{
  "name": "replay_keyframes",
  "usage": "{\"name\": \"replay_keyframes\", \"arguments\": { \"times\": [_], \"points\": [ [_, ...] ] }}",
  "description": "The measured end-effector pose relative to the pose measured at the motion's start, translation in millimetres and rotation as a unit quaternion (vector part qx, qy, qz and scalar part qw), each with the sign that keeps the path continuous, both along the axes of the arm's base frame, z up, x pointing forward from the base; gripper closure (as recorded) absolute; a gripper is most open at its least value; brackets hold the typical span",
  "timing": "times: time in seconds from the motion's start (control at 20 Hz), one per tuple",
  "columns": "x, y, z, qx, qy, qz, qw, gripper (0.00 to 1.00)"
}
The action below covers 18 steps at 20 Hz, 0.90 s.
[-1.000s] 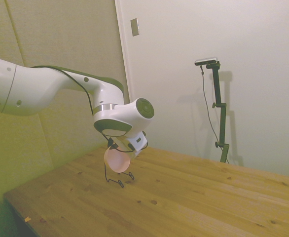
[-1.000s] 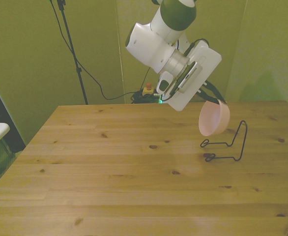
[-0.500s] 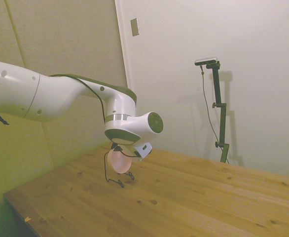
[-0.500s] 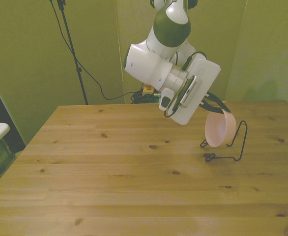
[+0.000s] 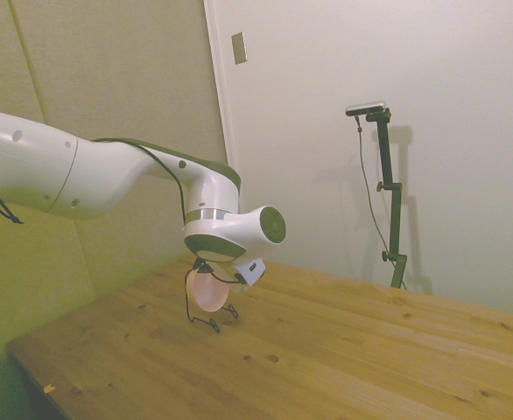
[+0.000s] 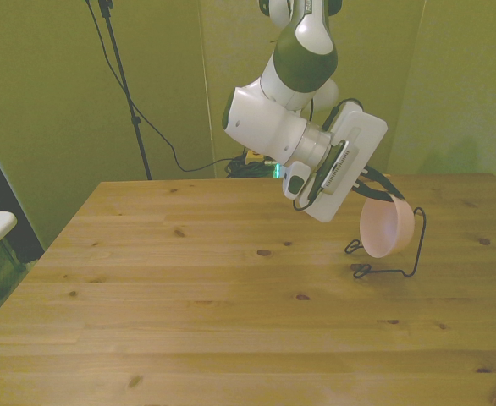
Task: Load the bowl
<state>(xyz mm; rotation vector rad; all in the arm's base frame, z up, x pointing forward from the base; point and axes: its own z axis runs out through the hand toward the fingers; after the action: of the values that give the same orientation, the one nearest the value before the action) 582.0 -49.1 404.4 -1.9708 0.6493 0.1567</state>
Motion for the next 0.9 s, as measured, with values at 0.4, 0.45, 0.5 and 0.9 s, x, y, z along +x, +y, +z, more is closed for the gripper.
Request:
{"name": "replay_keyframes", "arguments": {
  "times": [0.4, 0.45, 0.5, 0.9],
  "points": [
    [3, 3, -12, 0.001, 0.004, -0.002, 1.0, 1.0],
    [3, 4, -13, 0.001, 0.005, -0.001, 1.0, 1.0],
    [4, 4, -14, 0.001, 0.005, -0.001, 1.0, 1.0],
    [5, 3, -26, 0.002, 0.013, 0.0, 0.9999, 0.0]
  ]
}}
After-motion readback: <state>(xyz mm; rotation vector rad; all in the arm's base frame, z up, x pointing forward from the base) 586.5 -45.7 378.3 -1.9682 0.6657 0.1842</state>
